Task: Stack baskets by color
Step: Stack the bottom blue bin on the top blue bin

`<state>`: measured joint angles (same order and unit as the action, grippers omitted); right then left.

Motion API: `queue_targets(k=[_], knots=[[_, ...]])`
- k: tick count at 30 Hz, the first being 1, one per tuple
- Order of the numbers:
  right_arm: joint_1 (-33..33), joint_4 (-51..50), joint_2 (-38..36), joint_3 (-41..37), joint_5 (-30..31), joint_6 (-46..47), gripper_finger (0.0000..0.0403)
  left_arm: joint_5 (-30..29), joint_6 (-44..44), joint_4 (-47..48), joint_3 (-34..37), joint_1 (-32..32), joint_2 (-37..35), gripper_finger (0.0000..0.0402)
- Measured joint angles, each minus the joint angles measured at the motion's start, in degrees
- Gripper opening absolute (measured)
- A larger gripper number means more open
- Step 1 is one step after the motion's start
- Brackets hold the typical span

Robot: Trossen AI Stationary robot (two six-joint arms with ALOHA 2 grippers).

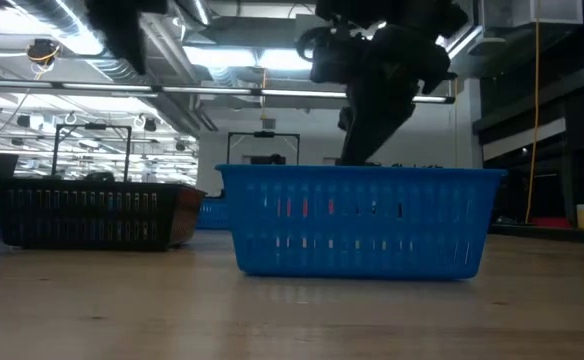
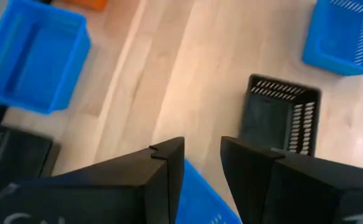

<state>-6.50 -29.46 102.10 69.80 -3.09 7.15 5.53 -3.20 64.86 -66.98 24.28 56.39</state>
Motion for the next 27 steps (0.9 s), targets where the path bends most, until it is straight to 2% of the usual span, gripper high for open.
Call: queue_targets(k=[8, 13, 22, 24, 27], knots=[[-4.5, 2.28, 1.84, 0.0, 1.36, 6.08, 0.0063, -4.54, 1.61, -1.59, 3.69, -3.22, -6.6, 0.0096], [-5.89, 2.44, 2.19, 0.07, 2.13, 7.95, 0.0063, -5.06, 1.59, -1.56, 3.81, -3.44, -7.07, 0.0096], [-6.91, 1.44, 7.36, 0.04, 3.5, 8.96, 0.0062, -5.06, 1.64, -1.58, 3.81, -3.44, -6.9, 0.0096], [-7.1, 1.38, 7.52, 0.04, 5.24, 8.9, 0.0051, -5.04, 1.64, -1.58, 3.81, -3.44, -6.9, 0.0096], [-7.17, 1.43, 6.67, 0.07, 9.68, 5.31, 0.0011, -5.05, 1.73, -1.56, 3.83, -3.44, -6.92, 0.0096]])
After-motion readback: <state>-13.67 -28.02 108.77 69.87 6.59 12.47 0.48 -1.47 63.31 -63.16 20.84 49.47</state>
